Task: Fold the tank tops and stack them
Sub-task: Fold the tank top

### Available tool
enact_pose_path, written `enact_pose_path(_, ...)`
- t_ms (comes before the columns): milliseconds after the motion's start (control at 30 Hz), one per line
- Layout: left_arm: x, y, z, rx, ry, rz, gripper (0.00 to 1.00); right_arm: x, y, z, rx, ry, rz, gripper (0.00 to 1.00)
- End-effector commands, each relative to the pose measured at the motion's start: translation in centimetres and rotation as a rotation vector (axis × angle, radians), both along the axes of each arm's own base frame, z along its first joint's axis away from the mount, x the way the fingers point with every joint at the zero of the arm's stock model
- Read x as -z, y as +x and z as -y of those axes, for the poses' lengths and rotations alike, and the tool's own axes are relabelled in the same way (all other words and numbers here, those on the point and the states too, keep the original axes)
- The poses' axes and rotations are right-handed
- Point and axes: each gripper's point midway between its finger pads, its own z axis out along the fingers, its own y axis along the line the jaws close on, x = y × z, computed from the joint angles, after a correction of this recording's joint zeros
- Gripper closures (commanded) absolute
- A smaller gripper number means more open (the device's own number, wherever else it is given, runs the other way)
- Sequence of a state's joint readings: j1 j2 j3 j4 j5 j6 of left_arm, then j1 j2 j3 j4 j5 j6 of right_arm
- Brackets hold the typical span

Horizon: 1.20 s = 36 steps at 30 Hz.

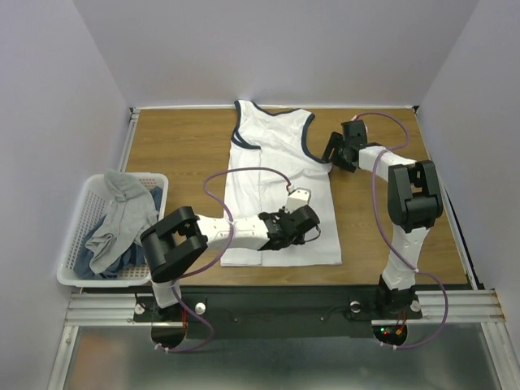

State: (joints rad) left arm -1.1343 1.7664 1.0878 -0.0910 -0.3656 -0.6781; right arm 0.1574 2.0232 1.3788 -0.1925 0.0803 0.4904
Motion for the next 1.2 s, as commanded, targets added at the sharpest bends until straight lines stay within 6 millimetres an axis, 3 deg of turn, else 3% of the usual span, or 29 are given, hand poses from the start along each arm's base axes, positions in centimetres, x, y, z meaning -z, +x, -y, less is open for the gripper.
enact_pose_path(0,-0.5,-1.2,0.4,-0.051,0.008,0.040,0.62,-2.7,0.2,0.2,-0.005,0.006,0.058,0.23)
enact_pose_path(167,2.4,-5.1,-0.1,-0.014,0.095,-0.018,0.62,-2.2,0.1,0.3,-0.007,-0.001,0.049,0.23)
enact_pose_path(367,5.6,-8.6,-2.3,-0.004,0.148,-0.105,0.64,-2.2,0.2,0.3,-0.008,-0.002,0.051,0.22)
enact_pose_path(800,5.7,-13.4,-5.0,0.007,0.097,-0.208,0.65,-3.4,0.8,0.5,-0.010,-0.018,0.078,0.21)
enact_pose_path(1167,5.7,-15.9,-6.6,0.017,0.059,-0.271,0.65,-4.9,-0.6,1.6,0.025,-0.050,0.103,0.21)
